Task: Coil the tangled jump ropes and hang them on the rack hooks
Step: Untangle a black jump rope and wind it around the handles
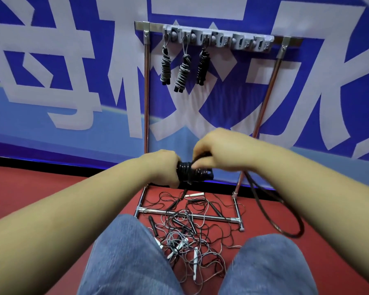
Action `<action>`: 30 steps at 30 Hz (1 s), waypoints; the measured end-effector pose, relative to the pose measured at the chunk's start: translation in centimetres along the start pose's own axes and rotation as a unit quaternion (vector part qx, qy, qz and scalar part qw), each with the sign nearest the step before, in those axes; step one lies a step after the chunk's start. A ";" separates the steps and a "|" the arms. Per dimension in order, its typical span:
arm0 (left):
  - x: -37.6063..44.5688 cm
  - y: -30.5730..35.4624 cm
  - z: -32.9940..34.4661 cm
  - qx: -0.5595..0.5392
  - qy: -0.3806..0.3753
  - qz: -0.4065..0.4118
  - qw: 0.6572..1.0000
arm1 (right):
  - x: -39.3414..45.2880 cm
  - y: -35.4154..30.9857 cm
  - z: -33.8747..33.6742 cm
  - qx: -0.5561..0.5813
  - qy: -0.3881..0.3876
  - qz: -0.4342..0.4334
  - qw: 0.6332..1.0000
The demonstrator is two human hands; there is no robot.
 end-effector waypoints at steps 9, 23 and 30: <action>-2.0 0.9 -2.1 -0.315 -0.023 0.090 0.944 | -1.0 4.1 3.2 0.555 -0.007 0.227 0.800; 0.0 -1.3 -1.2 -0.407 0.048 -0.160 0.898 | -2.7 1.7 4.4 0.536 -0.060 0.316 0.781; 0.3 -1.7 -0.6 -0.228 0.062 -0.134 0.963 | -2.3 0.2 1.0 -0.045 -0.053 0.045 0.997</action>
Point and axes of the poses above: each hand's wrist, its own x-axis towards the middle knuckle, its own z-axis out of the palm, y = z × x, the point moved 1 cm from there along x, towards the middle knuckle, and after that the axes turned 11 degrees about y, right-handed, at the moved point
